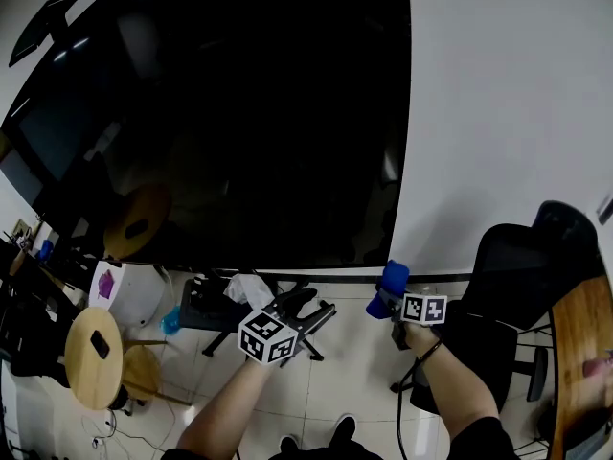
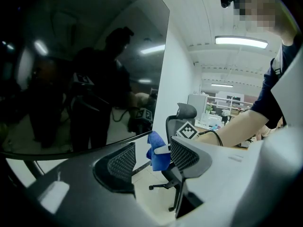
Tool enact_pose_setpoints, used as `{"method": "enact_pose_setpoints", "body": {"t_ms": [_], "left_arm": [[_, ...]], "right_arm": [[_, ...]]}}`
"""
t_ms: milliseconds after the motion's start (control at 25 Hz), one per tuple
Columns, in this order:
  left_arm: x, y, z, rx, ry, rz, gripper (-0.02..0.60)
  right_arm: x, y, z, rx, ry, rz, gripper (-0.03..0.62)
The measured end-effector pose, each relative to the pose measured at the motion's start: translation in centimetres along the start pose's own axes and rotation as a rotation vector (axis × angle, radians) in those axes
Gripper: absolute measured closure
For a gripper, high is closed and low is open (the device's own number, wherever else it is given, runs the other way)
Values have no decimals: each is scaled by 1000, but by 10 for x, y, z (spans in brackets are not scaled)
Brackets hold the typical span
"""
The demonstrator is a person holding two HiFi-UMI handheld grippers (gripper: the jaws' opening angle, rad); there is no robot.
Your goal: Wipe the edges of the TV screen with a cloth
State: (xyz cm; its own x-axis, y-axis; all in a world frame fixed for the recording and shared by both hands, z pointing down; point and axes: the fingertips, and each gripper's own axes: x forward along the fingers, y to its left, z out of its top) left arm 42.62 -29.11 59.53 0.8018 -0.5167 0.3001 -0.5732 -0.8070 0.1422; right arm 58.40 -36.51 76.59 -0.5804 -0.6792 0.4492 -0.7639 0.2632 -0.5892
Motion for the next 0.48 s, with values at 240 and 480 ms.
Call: {"method": "enact_pose_setpoints", "body": {"t_ms": [240, 480], "left_arm": [[-20, 7, -16, -18, 13, 20, 360], [-39, 23, -34, -54, 15, 20, 360]], "right_arm": [[11, 1, 4, 97, 22, -8, 427], [24, 44, 25, 36, -8, 39, 427]]}}
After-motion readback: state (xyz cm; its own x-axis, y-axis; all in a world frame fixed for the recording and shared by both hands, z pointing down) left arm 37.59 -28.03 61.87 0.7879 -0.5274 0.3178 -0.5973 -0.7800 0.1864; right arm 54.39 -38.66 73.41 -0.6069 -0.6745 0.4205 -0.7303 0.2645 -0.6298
